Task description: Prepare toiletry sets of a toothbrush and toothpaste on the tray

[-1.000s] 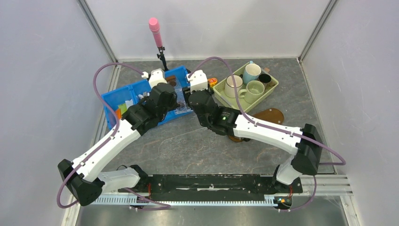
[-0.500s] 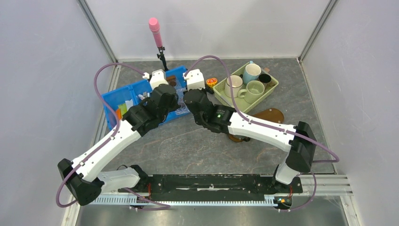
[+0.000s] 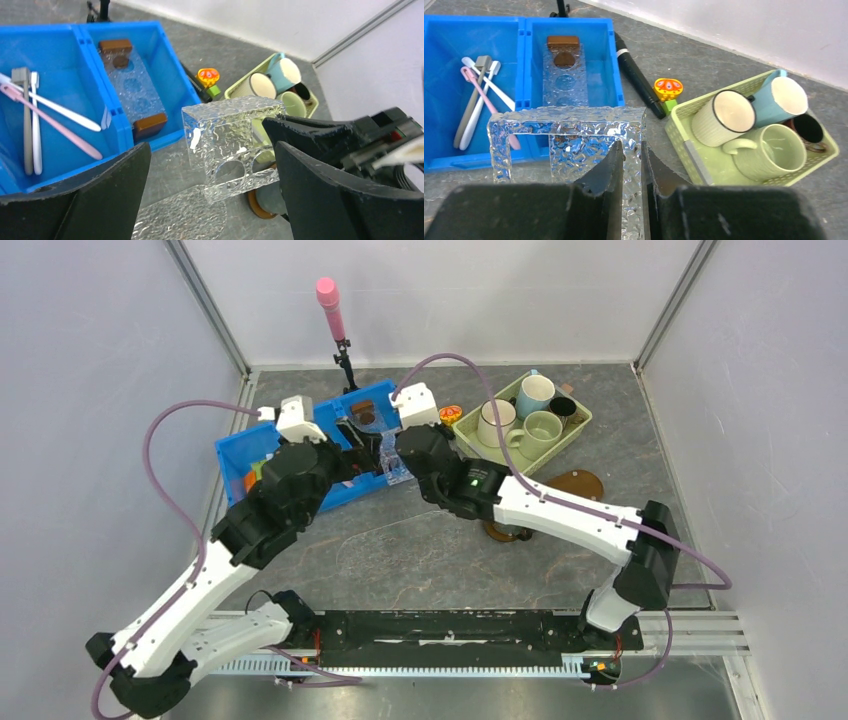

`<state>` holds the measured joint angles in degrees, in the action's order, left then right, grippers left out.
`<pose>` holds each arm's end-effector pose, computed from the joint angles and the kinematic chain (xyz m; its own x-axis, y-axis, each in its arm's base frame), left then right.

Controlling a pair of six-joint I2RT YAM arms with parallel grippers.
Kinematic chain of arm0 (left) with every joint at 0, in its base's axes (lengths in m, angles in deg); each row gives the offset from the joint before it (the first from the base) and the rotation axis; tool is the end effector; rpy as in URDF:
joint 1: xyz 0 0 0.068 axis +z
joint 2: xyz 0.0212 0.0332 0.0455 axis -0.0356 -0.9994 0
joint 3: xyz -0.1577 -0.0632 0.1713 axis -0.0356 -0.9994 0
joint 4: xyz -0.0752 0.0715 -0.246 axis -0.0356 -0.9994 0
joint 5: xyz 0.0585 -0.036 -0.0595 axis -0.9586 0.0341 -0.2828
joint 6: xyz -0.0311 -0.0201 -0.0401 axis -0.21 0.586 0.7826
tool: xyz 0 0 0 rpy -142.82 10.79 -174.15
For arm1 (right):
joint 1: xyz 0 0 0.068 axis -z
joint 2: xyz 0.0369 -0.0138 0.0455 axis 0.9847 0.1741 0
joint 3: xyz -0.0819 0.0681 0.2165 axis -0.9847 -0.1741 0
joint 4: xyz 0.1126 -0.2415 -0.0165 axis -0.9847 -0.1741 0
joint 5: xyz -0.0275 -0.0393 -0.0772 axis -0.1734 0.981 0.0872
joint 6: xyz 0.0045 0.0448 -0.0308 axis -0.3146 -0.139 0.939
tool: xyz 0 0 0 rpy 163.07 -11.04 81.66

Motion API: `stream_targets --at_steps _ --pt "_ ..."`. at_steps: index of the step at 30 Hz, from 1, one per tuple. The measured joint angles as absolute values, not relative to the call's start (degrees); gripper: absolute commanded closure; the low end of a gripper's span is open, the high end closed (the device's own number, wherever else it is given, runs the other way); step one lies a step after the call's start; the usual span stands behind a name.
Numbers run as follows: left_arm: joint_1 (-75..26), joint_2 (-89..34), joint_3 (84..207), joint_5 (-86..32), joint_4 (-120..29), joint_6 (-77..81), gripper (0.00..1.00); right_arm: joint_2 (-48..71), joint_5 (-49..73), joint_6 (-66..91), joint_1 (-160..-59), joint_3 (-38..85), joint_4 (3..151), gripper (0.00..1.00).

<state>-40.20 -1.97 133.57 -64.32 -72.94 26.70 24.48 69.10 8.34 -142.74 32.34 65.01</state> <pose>0.1664 -0.1271 0.3680 -0.2963 -0.4290 -0.8533 0.0819 0.8787 -0.4702 0.2002 0.3282 0.3263 -0.2169 -0.1557 -0.9637 -0.2169 0.9702 -0.1080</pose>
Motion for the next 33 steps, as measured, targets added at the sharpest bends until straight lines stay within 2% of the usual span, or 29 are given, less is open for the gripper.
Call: stream_targets --at_steps 5,18,27,33 --pt "-40.20 3.14 132.48 -63.20 -70.38 21.43 0.00 21.31 66.47 9.94 -139.72 34.03 60.96 1.00" --pt "-40.20 10.66 124.45 -65.25 -75.19 12.91 0.00 8.15 55.11 20.87 -119.44 36.06 46.12 1.00" --pt "-40.20 10.77 124.41 -64.62 -75.69 11.03 0.00 1.51 43.63 26.64 -101.56 25.61 41.40 1.00" --pt "-40.20 9.96 124.41 -62.46 -75.91 10.46 0.00 2.01 27.70 31.67 -87.61 17.79 40.00 1.00"
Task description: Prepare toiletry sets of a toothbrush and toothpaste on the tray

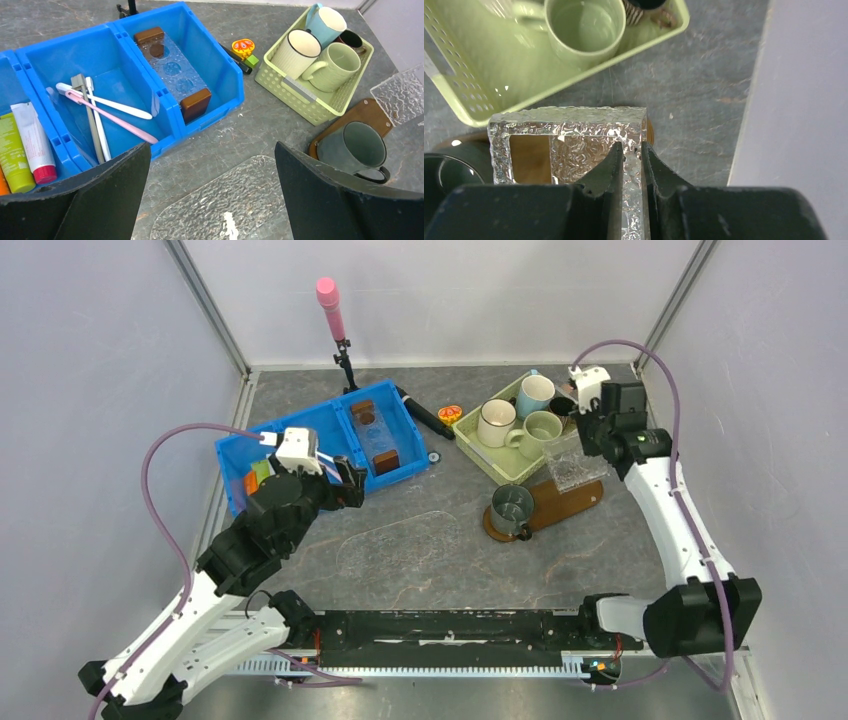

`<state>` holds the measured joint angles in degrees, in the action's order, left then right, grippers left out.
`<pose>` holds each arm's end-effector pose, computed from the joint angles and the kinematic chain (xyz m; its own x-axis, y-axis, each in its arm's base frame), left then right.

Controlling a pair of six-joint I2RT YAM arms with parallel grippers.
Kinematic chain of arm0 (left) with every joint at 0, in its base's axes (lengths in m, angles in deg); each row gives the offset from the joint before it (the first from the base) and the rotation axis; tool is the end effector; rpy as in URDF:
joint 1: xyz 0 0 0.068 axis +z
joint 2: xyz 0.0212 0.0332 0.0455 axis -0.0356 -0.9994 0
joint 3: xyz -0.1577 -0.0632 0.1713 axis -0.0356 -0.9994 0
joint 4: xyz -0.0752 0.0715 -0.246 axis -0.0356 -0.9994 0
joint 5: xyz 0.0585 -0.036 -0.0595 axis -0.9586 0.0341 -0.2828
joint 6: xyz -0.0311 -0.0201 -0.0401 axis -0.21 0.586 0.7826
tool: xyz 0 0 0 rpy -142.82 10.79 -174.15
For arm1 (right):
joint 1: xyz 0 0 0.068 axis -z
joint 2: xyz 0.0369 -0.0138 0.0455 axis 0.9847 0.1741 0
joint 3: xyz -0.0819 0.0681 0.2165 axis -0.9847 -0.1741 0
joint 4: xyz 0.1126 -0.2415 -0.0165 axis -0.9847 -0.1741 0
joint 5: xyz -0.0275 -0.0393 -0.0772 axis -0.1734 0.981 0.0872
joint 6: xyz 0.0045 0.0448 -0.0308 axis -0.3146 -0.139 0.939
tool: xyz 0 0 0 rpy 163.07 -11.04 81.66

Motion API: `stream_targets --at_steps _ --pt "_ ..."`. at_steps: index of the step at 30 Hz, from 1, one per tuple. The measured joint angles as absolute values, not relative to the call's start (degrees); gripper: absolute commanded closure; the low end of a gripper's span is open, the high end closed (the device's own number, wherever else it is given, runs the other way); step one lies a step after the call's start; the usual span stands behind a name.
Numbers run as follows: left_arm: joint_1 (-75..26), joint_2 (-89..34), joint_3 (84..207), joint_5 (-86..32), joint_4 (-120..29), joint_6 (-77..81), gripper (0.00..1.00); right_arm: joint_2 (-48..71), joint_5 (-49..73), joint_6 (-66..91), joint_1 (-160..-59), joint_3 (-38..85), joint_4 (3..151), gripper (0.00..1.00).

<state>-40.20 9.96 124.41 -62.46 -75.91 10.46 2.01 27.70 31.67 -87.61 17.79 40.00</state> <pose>0.1374 -0.1022 0.3441 -0.2745 -0.1614 -0.9479 0.1898 0.9573 -0.2180 0.2821 0.0326 0.3172 -0.6070 -0.2978 -0.7368 -0.1575 0.9538 -0.2558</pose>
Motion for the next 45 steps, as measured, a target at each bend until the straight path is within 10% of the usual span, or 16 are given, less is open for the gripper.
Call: stream_targets --at_steps 9,45 --pt "-40.20 9.70 124.41 -59.62 -76.70 9.93 0.00 3.96 10.65 35.32 -74.48 9.42 42.30 1.00" --pt "-40.20 9.18 123.78 -56.62 -77.49 9.91 0.00 3.08 -4.36 30.90 -74.32 -5.32 55.13 0.90"
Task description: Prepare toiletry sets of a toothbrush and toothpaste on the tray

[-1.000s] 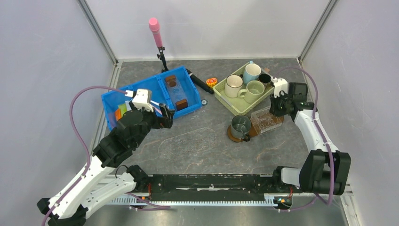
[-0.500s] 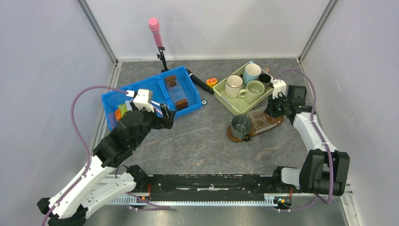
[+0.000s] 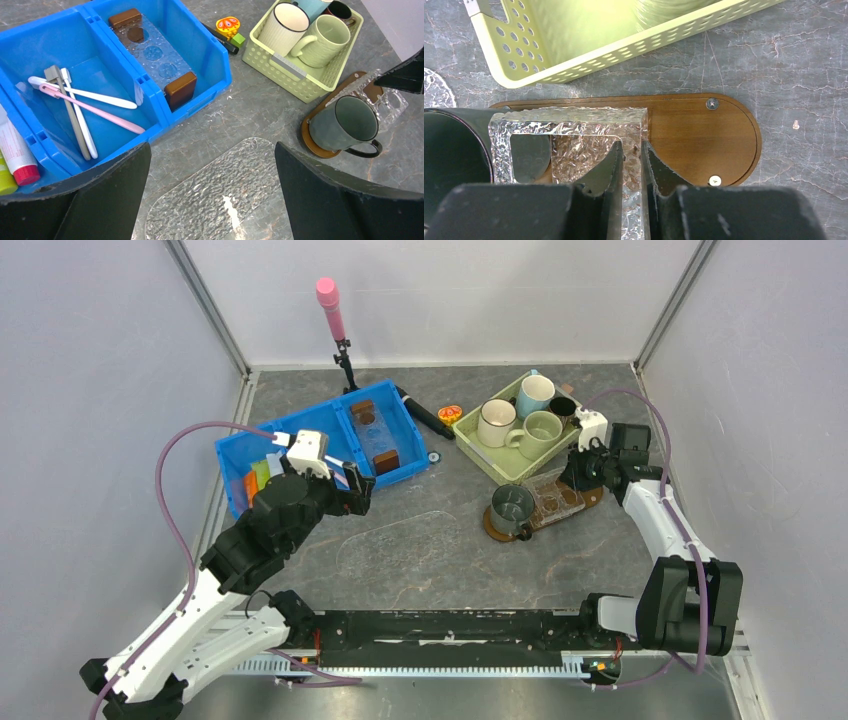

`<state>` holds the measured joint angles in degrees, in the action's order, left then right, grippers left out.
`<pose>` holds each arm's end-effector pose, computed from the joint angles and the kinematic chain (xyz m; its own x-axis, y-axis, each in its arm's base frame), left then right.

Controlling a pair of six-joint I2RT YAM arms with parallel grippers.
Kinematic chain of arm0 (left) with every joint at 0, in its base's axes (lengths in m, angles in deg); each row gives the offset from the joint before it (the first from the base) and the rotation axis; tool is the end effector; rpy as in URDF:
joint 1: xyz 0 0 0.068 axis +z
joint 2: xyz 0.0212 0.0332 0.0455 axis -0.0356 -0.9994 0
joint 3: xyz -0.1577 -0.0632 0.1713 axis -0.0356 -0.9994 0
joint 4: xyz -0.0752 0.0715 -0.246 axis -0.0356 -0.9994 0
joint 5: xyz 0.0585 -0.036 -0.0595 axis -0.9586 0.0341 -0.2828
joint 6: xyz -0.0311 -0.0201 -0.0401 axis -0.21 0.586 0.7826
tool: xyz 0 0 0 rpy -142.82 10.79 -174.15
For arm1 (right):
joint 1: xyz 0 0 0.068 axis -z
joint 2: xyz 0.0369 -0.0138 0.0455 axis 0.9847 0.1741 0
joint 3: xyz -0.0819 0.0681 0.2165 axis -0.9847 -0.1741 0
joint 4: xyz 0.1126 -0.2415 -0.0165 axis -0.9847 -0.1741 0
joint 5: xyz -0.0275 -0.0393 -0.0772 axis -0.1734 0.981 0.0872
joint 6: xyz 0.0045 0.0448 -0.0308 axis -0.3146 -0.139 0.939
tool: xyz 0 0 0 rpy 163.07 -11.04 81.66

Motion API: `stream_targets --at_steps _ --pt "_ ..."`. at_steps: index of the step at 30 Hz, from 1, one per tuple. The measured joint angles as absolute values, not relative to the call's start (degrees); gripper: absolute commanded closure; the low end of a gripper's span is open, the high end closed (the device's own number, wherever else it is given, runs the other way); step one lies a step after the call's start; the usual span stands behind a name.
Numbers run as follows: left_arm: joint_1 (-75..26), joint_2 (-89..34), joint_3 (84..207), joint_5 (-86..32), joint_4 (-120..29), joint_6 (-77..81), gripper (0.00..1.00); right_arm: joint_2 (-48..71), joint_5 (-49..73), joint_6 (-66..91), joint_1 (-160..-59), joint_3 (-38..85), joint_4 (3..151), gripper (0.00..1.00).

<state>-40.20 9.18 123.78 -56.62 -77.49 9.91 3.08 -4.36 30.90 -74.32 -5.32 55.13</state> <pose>0.1386 -0.1078 0.3350 -0.3403 -0.1096 -0.9339 0.2731 0.9389 -0.2096 0.2743 -0.0122 0.2000 -0.6909 -0.1187 -0.7132 -0.3255 0.9319 0.1602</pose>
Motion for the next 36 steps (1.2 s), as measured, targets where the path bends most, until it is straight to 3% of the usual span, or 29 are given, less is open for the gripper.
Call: stream_targets --at_steps 3,12,29,36 --pt "-40.20 9.18 123.78 -56.21 -77.49 9.91 0.00 3.08 -4.45 30.92 -74.32 -5.32 55.13 0.82" --pt "-40.20 9.18 123.78 -56.18 -77.49 9.91 0.00 3.48 -5.52 31.14 -74.32 -5.29 55.02 0.69" --pt "-40.20 9.22 123.67 -56.16 -77.49 9.91 0.00 3.15 -6.09 30.73 -74.32 -5.29 54.84 0.67" --pt "-40.20 9.48 123.41 -56.16 -77.49 9.91 0.00 2.51 -6.07 28.72 -74.32 -5.29 57.29 0.71"
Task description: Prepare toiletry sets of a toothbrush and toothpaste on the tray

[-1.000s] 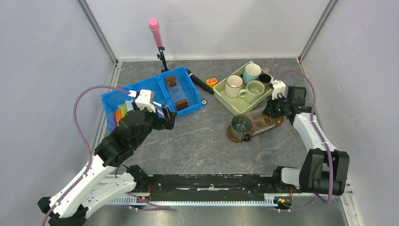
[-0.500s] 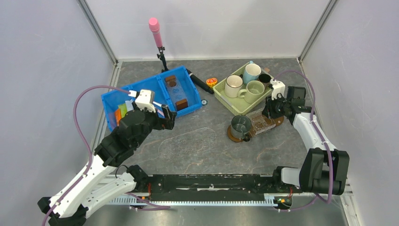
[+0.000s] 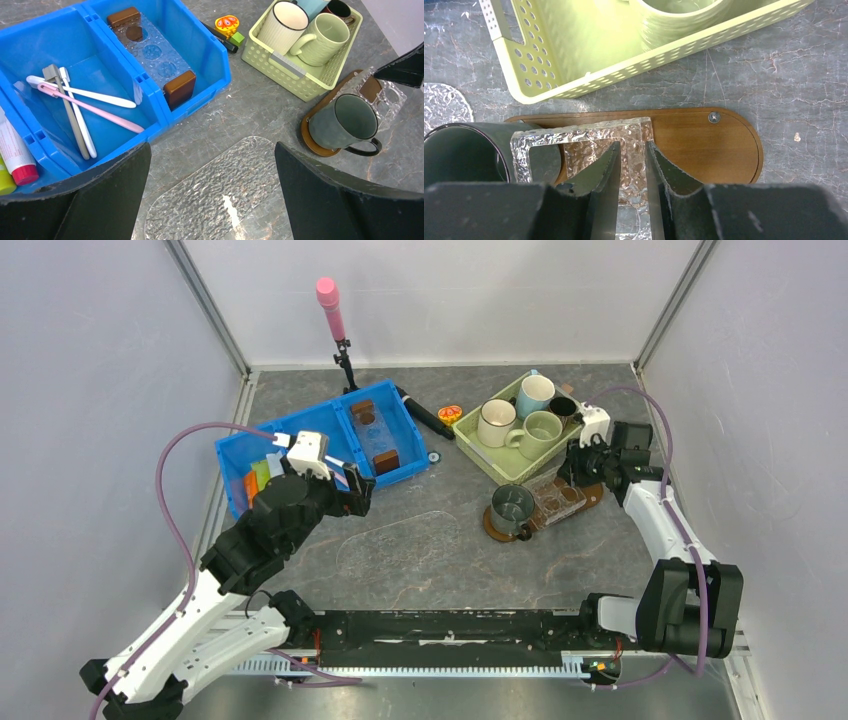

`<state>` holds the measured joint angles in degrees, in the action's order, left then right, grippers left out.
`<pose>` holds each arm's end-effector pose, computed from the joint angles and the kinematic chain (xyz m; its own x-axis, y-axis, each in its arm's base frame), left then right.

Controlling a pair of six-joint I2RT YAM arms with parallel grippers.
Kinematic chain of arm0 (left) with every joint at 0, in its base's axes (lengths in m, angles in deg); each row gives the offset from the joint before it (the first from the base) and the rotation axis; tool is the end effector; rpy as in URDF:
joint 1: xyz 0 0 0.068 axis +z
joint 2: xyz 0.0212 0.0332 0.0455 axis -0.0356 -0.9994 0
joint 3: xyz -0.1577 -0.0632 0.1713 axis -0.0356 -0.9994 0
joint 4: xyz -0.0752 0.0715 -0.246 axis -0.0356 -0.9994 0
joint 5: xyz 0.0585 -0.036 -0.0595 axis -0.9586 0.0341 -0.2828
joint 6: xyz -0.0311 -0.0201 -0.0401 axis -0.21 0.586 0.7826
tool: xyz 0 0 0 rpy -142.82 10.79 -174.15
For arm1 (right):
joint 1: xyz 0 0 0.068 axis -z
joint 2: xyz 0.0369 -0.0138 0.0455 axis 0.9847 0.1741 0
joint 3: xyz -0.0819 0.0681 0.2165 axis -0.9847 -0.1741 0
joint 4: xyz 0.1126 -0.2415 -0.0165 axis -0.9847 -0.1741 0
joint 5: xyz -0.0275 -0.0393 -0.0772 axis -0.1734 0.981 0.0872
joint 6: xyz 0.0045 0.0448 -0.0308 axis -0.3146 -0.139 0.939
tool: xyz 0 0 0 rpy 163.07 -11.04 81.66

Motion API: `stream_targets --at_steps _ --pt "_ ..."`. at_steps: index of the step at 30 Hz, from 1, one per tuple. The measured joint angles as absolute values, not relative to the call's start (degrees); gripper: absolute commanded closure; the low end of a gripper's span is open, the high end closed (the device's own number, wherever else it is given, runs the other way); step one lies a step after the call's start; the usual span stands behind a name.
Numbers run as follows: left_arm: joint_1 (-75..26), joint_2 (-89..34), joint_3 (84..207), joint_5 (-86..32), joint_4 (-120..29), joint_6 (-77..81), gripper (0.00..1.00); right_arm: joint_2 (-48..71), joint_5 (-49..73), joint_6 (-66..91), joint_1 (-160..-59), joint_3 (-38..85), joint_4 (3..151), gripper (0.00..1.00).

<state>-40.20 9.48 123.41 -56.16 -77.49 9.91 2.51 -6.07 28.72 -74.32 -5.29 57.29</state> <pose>0.1380 -0.1076 0.3336 -0.3435 -0.1079 -0.9329 0.2797 0.9366 -0.2113 0.2762 -0.0114 0.2058 -0.6647 -0.0848 -0.7422 -0.3274 0.9261 0.1873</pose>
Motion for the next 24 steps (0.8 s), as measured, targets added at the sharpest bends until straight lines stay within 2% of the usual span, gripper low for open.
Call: stream_targets --at_steps 10,24 --pt "-40.20 9.59 123.41 -56.16 -77.49 9.91 0.00 1.68 -5.85 25.35 -74.32 -7.57 62.08 0.78" --pt "-40.20 8.76 123.41 -56.03 -77.44 9.91 0.00 -0.57 -4.19 23.95 -74.30 -9.38 63.65 0.76"
